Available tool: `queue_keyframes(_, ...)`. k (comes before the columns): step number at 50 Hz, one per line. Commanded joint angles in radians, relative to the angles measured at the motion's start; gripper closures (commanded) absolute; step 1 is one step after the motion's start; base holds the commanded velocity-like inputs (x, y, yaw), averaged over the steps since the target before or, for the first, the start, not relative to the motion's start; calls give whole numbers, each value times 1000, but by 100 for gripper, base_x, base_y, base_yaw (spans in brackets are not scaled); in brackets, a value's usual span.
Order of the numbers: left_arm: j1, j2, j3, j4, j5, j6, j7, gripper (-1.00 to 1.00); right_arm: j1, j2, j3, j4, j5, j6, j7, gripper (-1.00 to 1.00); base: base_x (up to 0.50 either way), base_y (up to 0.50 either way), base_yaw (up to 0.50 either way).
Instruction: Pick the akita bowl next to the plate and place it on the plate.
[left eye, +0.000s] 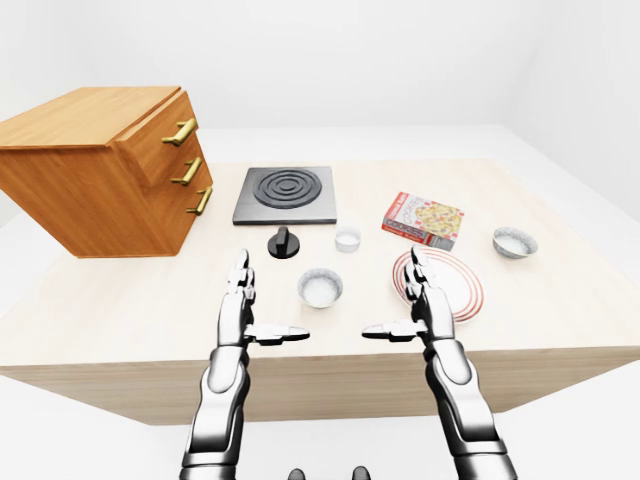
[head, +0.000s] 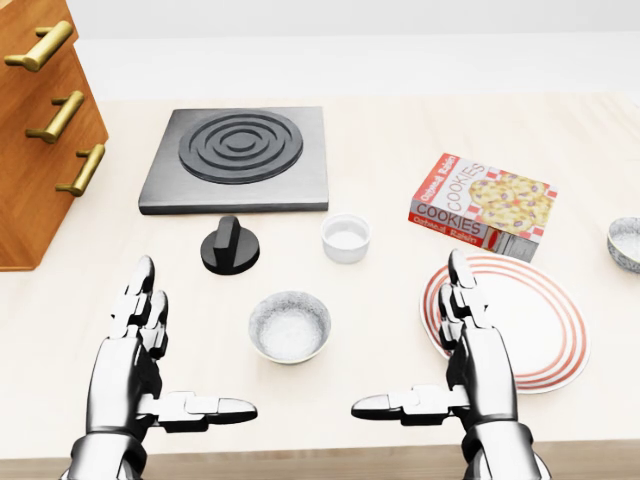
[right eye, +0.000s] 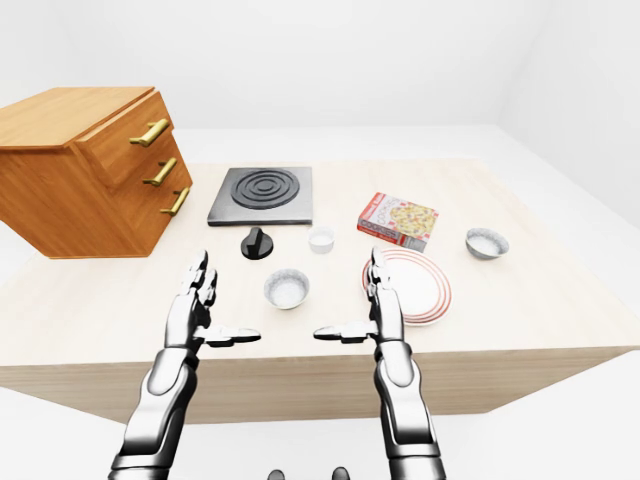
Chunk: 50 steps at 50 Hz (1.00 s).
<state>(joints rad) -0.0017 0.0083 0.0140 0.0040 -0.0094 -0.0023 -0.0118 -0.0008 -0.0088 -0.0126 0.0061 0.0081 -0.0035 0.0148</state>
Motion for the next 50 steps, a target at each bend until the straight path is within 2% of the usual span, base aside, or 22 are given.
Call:
queue_keyframes(1,-2,10,22,4,-10,-4,-19,-100,-4,-13,-20,28,3,-20,29,-100,0,0,0)
queue_keyframes(3,-1,10,20,8,-3,-12,-18,-100,-1,-13,-20,19,-1,-22,30,-100,0,0,0)
queue_keyframes(4,3,8,18,-11,-4,5,-19,-100,2,-13,-23,24,8,-41,40,-100,0,0,0)
queue_keyframes(6,4,7,16,-2,-2,-1,-20,-100,7,-12,-23,13,15,-40,49,-100,0,0,0)
queue_keyframes(8,4,6,18,-8,-9,10,-21,-100,7,-11,-23,15,16,-44,50,-100,0,0,0)
queue_keyframes(10,-2,7,21,10,-11,1,-20,-100,7,-11,-23,13,17,-45,52,-100,0,0,0)
queue_keyframes(12,2,6,19,0,-11,10,-19,-100,8,-11,-23,13,16,-45,51,-100,0,0,0)
queue_keyframes(14,-1,8,18,18,-4,-5,-17,-100,8,-10,-23,8,17,-40,52,-100,0,0,0)
queue_keyframes(17,0,8,18,12,-2,2,-14,-100,10,-9,-25,11,24,-47,54,-100,0,0,0)
queue_keyframes(18,0,8,18,12,-2,2,-14,-100,11,-9,-25,2,28,-38,54,-100,0,0,0)
queue_keyframes(22,2,7,17,-2,1,12,-12,-100,11,-8,-27,-2,39,-40,57,-100,0,0,0)
queue_keyframes(24,-3,9,18,20,7,-1,-9,-100,12,-7,-28,-19,47,-27,57,-100,-1,-23,0)
queue_keyframes(27,-4,9,20,19,7,0,-9,-100,16,-7,-28,-34,54,-19,57,-100,-3,-28,0)
queue_keyframes(29,0,9,18,13,9,4,-8,-100,15,-7,-28,-29,54,-25,57,-100,-3,-28,0)
queue_keyframes(30,-3,10,21,32,8,-12,-10,-100,14,-8,-29,-17,55,-35,59,-100,-3,-28,0)
queue_keyframes(32,-3,10,19,25,13,-5,-7,-100,13,-8,-28,-15,55,-37,59,-100,-3,-28,0)
queue_keyframes(39,-5,11,21,33,17,-6,-6,-100,19,-7,-25,-37,56,-24,56,-100,-4,-30,0)
queue_keyframes(40,0,10,18,10,19,12,-5,-100,16,-7,-26,-24,55,-34,57,-100,-7,-36,0)
queue_keyframes(42,-3,10,20,23,18,4,-5,-100,13,-7,-28,-20,58,-35,58,-100,-6,-36,0)
queue_keyframes(43,-6,11,21,34,17,-4,-6,-100,16,-7,-27,-34,58,-23,57,-100,-6,-36,0)
queue_keyframes(49,-9,11,23,42,17,-8,-4,-100,14,-6,-31,-26,73,-25,60,-100,-7,-35,0)
queue_keyframes(50,-6,10,21,35,17,-4,-4,-100,16,-6,-29,-35,72,-17,59,-100,-6,-34,0)
